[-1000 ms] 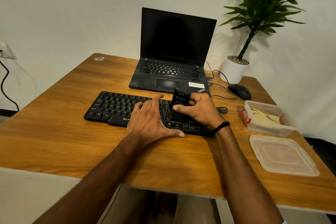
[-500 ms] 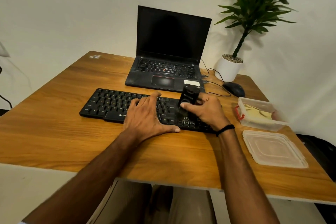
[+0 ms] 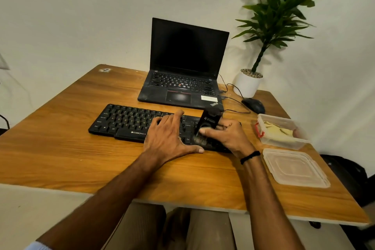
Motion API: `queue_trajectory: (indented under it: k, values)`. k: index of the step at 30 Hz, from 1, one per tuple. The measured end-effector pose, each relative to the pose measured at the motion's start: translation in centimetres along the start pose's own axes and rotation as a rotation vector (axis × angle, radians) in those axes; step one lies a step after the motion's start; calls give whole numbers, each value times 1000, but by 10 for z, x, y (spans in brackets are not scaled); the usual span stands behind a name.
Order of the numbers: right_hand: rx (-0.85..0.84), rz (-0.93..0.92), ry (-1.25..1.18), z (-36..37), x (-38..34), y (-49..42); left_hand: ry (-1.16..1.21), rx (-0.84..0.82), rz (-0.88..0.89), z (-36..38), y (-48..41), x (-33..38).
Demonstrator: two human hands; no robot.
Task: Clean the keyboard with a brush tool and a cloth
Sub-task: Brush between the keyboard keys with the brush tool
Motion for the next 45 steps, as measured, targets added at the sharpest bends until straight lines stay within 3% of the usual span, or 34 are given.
queue_trajectory:
  k: [2, 6, 9, 13, 16, 20, 24, 28, 32, 36, 40, 43, 45]
  values:
    - [107, -33, 87, -13, -1, -2, 1, 4, -5, 1, 0, -2]
    - [-2, -8, 87, -6, 3, 0, 2, -2, -7, 2, 0, -2]
    - [135, -68, 146, -22, -5, -2, 1, -5, -4, 1, -1, -2]
    - [-43, 4, 77, -5, 0, 5, 6, -8, -3, 1, 0, -2]
    - [99, -44, 124, -20, -11, 4, 6, -7, -6, 2, 1, -3]
    - [-102, 53, 7, -1, -2, 11, 8, -17, -8, 1, 0, -3]
    - [88, -44, 102, -16, -13, 6, 6, -8, -18, 1, 0, -4]
    - [-28, 20, 73, -11, -4, 9, 2, -11, -22, 1, 1, -3]
    - [118, -27, 162, -28, -11, 8, 0, -10, -21, 0, 0, -3]
    - [-63, 28, 81, -10, -7, 13, 14, -15, -18, 1, 0, -3]
    - [144, -38, 162, -29, -14, 9, 13, -9, -20, 2, 0, -5]
    - [-14, 17, 77, -12, -9, 12, 23, -16, -16, 2, 0, -3]
    - [30, 27, -60, -12, -10, 12, 27, -15, -18, 1, 0, -4]
Point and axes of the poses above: each hand's wrist, its own y-axis away from the middle knuckle, its own z-axis out of the palm, x = y × z, the point moved 10 cm from there along -y, towards the middle knuckle, and after that the axes turned 6 degrees about -z, right-handed, at the moved point
